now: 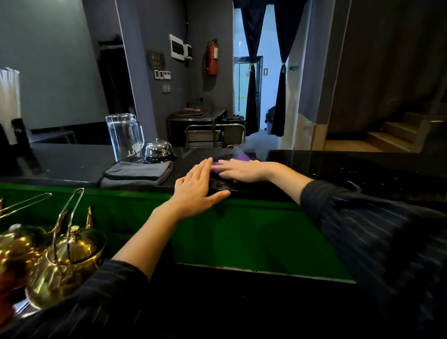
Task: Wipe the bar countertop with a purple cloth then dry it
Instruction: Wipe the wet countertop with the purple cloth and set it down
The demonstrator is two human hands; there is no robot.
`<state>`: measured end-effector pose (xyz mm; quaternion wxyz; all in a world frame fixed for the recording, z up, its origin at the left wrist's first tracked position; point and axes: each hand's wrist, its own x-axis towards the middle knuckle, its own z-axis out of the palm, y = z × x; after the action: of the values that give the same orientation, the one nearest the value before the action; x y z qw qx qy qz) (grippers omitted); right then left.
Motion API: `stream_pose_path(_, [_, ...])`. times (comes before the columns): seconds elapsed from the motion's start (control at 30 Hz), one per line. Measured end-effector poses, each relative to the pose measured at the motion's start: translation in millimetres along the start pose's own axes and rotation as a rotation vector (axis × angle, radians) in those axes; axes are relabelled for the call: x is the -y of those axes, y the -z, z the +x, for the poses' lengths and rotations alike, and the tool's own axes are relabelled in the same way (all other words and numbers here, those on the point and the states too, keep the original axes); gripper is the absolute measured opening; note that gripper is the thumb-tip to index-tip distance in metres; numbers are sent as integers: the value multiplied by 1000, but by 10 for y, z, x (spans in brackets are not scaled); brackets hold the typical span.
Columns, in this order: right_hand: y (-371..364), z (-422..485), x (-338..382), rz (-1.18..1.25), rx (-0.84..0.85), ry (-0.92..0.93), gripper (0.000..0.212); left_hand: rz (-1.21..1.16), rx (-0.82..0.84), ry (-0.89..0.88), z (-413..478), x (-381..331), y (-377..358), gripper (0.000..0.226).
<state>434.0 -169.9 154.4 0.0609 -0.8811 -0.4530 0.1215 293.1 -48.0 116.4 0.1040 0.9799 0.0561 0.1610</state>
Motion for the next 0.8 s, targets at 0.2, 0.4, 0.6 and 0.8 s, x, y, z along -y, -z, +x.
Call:
stream_pose_path(0.2, [63, -132, -528, -10, -96, -210, 48, 9, 19, 12, 15, -14, 2, 88])
stream_pose_path(0.4, [-89, 28, 62, -73, -122, -224, 50, -13, 32, 32, 1, -31, 34, 90])
stream_pose_path(0.6, [-241, -509, 410, -113, -81, -41, 49, -5, 100, 56, -44, -91, 137, 88])
stream_pose_path(0.8, [-122, -1368, -431, 1, -160, -278, 47, 34, 84, -57, -103, -533, 123, 74])
